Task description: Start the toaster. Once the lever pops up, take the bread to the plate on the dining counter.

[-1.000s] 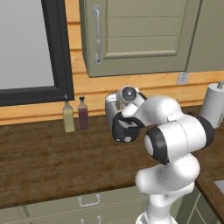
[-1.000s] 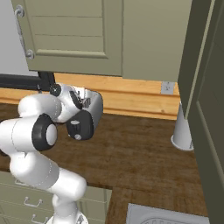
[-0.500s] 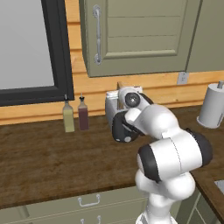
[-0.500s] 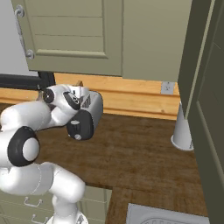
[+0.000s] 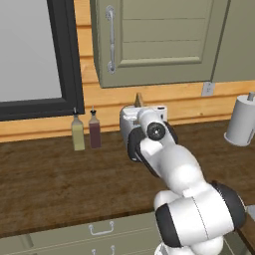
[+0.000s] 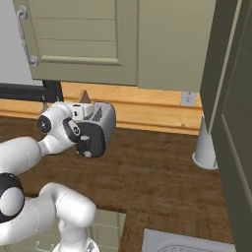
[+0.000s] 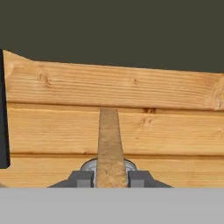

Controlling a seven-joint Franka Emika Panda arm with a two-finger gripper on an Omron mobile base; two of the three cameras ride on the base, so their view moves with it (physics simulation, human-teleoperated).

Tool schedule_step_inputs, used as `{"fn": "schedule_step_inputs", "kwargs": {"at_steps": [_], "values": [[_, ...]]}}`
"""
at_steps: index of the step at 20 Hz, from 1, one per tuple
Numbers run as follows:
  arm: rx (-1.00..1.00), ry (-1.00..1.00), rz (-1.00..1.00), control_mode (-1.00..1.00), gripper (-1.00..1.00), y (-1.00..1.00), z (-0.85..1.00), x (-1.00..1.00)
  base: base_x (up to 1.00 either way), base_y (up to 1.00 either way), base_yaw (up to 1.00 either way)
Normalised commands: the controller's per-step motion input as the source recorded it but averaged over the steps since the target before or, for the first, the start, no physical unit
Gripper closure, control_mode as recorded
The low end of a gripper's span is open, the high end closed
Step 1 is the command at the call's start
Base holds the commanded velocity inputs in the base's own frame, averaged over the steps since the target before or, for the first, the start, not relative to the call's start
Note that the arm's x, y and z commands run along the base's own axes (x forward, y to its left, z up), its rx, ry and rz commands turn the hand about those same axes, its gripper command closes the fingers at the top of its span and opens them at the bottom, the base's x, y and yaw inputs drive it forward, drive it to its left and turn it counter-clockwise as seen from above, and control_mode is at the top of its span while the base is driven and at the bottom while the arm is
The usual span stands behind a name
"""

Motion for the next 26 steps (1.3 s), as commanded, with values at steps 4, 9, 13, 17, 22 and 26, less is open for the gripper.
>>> {"fn": "schedule_step_inputs", "kwargs": {"at_steps": [4, 9, 13, 17, 22, 26], "values": [[0.06, 0.0, 0.0, -1.0, 1.0, 0.06, 0.99, -0.69, 0.0, 0.0, 0.0], [0.06, 0.08, 0.0, -1.0, 1.0, 0.06, 0.9, -0.68, 0.0, 0.0, 0.0], [0.02, 0.29, 0.0, -1.0, 1.0, 0.0, 0.39, -0.78, 0.0, 0.0, 0.0], [0.0, 0.34, -0.01, -1.0, 1.0, 0.0, 0.17, -0.84, 0.0, 0.0, 0.0], [0.0, 0.26, -0.01, -1.0, 1.0, 0.01, 0.05, -0.99, 0.0, 0.0, 0.0], [0.0, 0.21, -0.01, -1.0, 1.0, 0.0, 0.14, -1.0, 0.0, 0.0, 0.0]]}}
